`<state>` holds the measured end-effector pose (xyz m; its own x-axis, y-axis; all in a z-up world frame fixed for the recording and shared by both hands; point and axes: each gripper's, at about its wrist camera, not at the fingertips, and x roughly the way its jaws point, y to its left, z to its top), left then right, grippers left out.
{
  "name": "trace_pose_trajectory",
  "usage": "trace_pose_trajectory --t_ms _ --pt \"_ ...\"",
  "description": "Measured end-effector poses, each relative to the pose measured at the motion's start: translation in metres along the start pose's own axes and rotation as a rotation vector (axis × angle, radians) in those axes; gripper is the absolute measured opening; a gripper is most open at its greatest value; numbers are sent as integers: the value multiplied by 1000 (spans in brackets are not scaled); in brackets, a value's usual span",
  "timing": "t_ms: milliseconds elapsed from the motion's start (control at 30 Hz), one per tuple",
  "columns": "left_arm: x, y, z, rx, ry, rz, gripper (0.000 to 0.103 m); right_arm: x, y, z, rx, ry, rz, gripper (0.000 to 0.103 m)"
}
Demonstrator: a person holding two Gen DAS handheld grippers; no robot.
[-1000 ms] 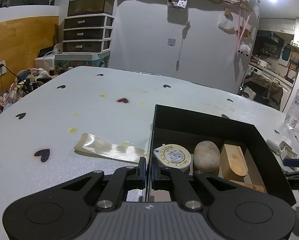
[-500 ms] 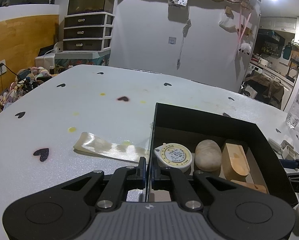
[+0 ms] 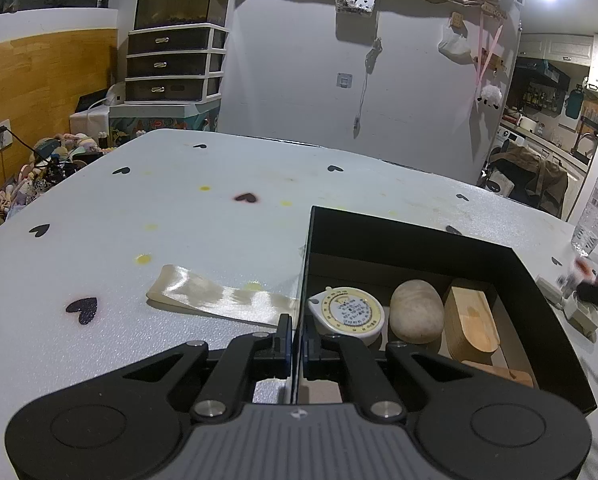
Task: Organize rigid objects
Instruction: 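Carry the scissors into the black box and open the right tool, then move the right tool to the white divider tray and grasp its rim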
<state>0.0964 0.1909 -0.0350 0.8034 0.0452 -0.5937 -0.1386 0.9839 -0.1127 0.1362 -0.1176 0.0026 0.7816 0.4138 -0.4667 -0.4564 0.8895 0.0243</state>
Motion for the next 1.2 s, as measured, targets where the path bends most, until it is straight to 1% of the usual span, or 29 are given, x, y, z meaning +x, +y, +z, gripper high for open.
trace_pose_trajectory --t_ms 100,200,433,533,700,800,833,867,1200 --pt "0 0 0 0 0 -2 4 1 23 8 -34 13 100 67" --pt "2 0 0 -6 5 -9 4 14 49 12 -82 68 179 67" --pt "5 2 0 -18 14 -25 5 46 100 10 -164 217 282 67" --pt "4 4 0 -20 14 -28 5 58 116 10 -175 245 299 67" --pt "3 5 0 -21 15 -32 5 70 129 12 -161 266 336 67" --pt "3 5 0 -22 16 -34 5 76 131 9 -152 275 365 70" --pt "3 5 0 -23 15 -36 5 78 130 9 -144 279 371 72" --pt "3 5 0 -23 15 -36 6 79 129 9 -138 283 368 74" --pt "3 5 1 -25 16 -35 5 72 117 9 -118 279 336 74"
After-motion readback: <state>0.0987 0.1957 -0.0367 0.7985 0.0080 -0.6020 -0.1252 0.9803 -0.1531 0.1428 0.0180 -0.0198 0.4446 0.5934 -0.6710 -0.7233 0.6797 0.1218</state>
